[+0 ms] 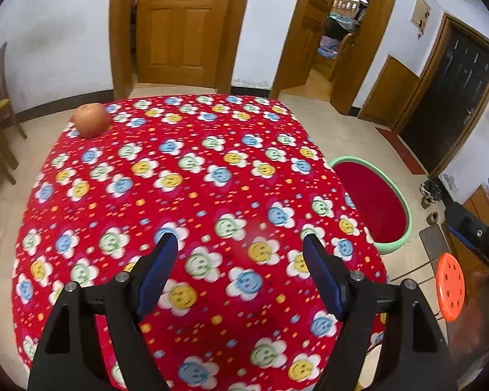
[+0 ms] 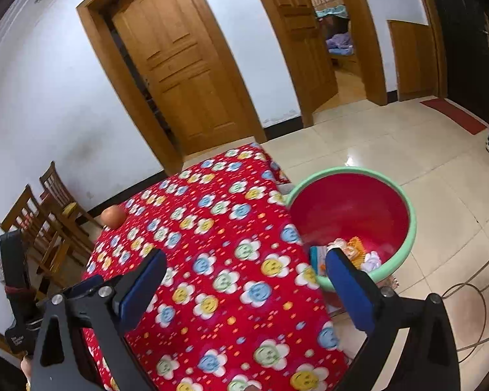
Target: Collect trash
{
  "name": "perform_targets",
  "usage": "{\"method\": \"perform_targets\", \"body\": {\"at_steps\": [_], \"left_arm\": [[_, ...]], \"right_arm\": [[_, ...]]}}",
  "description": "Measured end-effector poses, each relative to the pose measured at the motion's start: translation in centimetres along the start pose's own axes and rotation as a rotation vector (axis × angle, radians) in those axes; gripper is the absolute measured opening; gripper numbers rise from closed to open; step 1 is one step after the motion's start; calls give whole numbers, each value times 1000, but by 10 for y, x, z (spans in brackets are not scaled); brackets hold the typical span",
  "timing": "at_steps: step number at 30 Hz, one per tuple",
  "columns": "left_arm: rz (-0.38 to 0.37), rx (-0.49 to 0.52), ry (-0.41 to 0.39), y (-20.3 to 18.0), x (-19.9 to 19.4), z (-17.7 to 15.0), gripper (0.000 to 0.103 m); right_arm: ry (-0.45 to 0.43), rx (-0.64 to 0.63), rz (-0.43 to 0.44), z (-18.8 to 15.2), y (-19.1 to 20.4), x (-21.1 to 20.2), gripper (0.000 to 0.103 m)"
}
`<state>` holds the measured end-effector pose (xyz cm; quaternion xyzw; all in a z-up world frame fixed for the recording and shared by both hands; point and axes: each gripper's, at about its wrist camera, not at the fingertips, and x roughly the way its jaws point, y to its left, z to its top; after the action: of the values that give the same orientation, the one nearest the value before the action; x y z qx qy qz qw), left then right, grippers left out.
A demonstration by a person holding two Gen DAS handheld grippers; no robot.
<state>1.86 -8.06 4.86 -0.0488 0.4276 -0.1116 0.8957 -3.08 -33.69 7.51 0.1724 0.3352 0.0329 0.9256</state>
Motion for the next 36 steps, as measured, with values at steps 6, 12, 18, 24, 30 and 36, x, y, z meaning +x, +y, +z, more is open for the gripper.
{"method": "perform_targets", "body": {"at_steps": [6,12,18,24,30,36], "left_arm": [[63,-28,-64,15,-16,-11,82],[137,1,-143,13,-26,-24,85],[191,-4,-201,15,-32,-31,86],[178,-25,-182,17,-26,-35,86],[218,-1,-205,10,-22,-42,86],[235,2,-212,7,-20,-44,86]], "right_arm": [[-34,-17,16,-15,17,-6,100],[-95,-76,-31,-33,36,-10,100],[-124,-123,-101,-47,42,-7,100],[-153,-113,-91,-61,44,-5,100],[-163,-101,-89,-70,42,-5,100],[-177,-97,-105,-73,38,-7,100]]}}
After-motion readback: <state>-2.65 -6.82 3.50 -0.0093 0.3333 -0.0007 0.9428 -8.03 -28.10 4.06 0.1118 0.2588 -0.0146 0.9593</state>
